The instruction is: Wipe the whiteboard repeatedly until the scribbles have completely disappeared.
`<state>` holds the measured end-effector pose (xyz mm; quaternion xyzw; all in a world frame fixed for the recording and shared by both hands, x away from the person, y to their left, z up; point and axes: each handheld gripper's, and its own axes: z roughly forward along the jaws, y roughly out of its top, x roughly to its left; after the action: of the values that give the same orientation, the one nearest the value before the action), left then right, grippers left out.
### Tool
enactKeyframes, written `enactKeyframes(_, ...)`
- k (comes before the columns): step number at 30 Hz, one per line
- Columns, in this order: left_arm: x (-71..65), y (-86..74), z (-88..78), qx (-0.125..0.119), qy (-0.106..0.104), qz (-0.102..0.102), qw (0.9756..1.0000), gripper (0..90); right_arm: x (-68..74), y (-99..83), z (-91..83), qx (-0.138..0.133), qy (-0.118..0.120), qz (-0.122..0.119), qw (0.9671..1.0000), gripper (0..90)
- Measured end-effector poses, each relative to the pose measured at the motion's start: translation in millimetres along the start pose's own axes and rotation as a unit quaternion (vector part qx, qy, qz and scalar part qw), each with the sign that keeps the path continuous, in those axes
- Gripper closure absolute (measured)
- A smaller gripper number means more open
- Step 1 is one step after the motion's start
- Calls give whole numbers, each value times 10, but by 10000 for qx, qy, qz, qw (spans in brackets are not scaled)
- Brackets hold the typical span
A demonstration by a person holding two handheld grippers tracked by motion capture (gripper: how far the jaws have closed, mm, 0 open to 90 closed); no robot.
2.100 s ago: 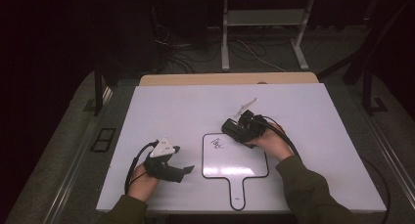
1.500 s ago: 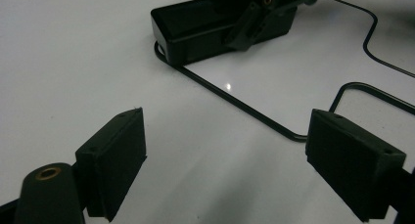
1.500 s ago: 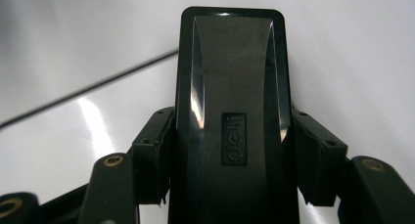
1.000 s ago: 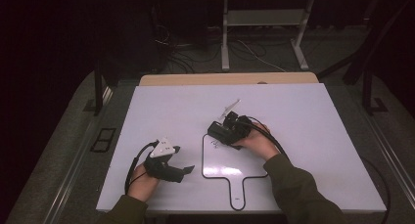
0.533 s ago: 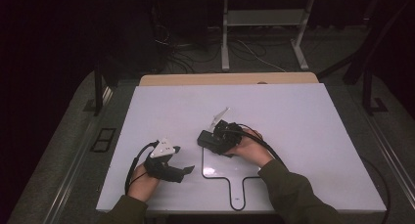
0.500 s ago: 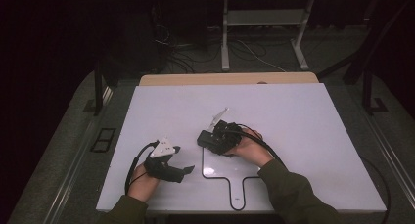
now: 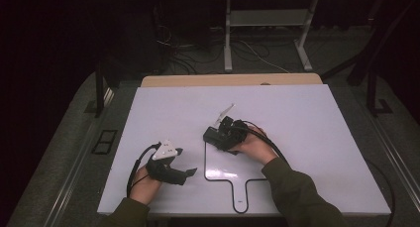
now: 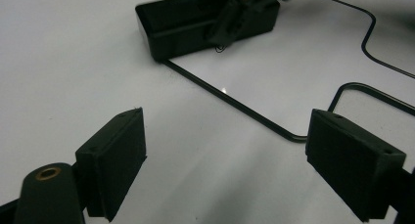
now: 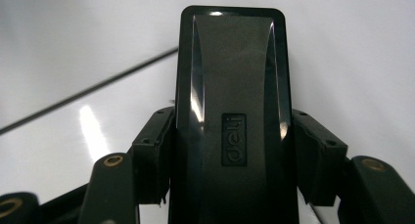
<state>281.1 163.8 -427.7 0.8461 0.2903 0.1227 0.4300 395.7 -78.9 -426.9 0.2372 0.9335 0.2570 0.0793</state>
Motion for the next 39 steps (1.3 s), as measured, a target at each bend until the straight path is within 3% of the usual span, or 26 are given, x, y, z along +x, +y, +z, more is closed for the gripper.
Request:
enactKeyframes(2, -6, 1, 4, -18, -2, -15, 10000, 141, 49, 11, 5, -17, 64, -61, 10000, 388)
enactKeyframes(4, -7, 1, 3, -19, -3, -13, 10000, 141, 196, 30, 11, -36, 107, -241, 9996, 389)
enactKeyframes(7, -6, 0, 0, -26, 0, -21, 10000, 141, 199, 33, 9, -7, 61, -355, 9994, 389)
enactKeyframes(10, -5, 1, -9, -17, 10, -1, 10000, 141, 99, 26, 18, -38, -79, -221, 9997, 388)
enactKeyframes(14, 6, -1, -9, 7, 1, 24, 10000, 141, -124, -9, 13, -70, -177, 175, 9997, 389)
enactKeyframes(17, 4, -2, -5, 4, -1, 9, 10000, 141, -148, -17, 9, -57, -222, 224, 9995, 389)
enactKeyframes(20, 1, -1, -1, -10, -3, 5, 10000, 141, -76, 0, 8, -21, -208, 150, 9997, 388)
enactKeyframes(27, -11, 3, 4, -14, -1, -8, 10000, 141, 177, 60, 35, -34, -20, -290, 9996, 388)
enactKeyframes(31, -3, 2, -8, 2, -1, 30, 10000, 141, 75, 66, 45, -47, -108, -147, 9998, 389)
enactKeyframes(33, 1, 1, -10, 10, 2, 24, 10000, 141, -62, 68, 52, -37, -235, 74, 9997, 389)
enactKeyframes(37, 7, -1, -9, 10, -6, 34, 10000, 141, -141, 68, 56, -14, -302, 157, 9994, 389)
enactKeyframes(39, 6, -1, -7, 11, -5, 26, 10000, 141, -116, 78, 54, 2, -295, 179, 9994, 388)
